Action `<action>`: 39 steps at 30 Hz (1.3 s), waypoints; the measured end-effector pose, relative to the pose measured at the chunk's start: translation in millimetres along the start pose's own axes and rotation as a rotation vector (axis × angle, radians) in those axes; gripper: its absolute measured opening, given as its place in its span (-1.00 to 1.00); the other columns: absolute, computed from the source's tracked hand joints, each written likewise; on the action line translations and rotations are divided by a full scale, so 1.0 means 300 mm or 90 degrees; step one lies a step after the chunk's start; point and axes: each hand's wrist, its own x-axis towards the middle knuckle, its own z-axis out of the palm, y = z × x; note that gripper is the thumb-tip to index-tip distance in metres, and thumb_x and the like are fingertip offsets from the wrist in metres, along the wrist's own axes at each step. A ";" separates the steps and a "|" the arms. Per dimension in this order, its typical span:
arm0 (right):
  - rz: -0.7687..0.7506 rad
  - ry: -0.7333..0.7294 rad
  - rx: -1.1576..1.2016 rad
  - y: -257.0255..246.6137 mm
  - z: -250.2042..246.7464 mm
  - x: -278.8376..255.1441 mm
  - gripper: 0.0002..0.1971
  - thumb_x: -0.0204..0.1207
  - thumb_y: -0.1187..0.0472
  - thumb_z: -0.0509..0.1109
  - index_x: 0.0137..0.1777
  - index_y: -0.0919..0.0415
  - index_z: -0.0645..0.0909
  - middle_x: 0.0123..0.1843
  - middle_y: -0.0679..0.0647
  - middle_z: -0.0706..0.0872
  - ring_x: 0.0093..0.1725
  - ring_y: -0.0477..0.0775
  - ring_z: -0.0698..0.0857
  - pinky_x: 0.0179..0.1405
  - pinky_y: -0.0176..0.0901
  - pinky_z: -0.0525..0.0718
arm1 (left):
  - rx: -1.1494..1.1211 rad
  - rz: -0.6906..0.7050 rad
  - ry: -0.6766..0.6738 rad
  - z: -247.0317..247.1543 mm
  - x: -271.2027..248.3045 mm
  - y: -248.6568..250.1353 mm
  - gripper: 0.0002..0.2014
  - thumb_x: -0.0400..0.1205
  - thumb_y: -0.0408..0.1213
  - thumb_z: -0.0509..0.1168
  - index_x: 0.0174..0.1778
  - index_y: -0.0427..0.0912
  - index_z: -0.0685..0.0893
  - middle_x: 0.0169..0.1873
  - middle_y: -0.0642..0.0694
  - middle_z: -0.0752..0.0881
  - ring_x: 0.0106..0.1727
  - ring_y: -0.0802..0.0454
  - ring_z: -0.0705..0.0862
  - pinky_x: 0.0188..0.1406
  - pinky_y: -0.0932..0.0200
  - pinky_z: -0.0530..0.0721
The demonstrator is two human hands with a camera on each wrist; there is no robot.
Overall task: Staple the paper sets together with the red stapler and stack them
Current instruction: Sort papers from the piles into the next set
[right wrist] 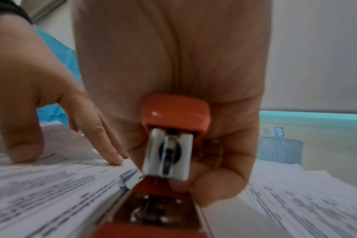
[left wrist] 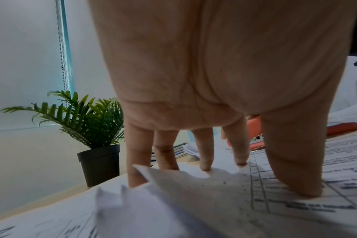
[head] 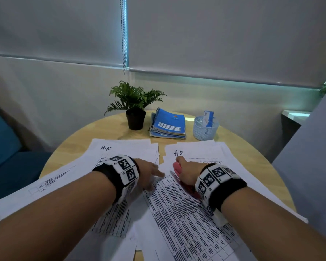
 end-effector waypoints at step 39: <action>-0.062 0.050 -0.203 -0.003 -0.021 0.014 -0.60 0.75 0.16 0.04 0.53 0.28 0.28 0.42 0.20 0.48 0.23 0.27 0.63 -0.10 -0.10 0.43 | 0.029 -0.006 -0.076 -0.048 -0.006 0.062 -0.29 0.65 -0.31 0.17 0.64 0.23 0.00 0.65 0.17 -0.02 0.57 -0.03 0.27 0.47 0.14 0.29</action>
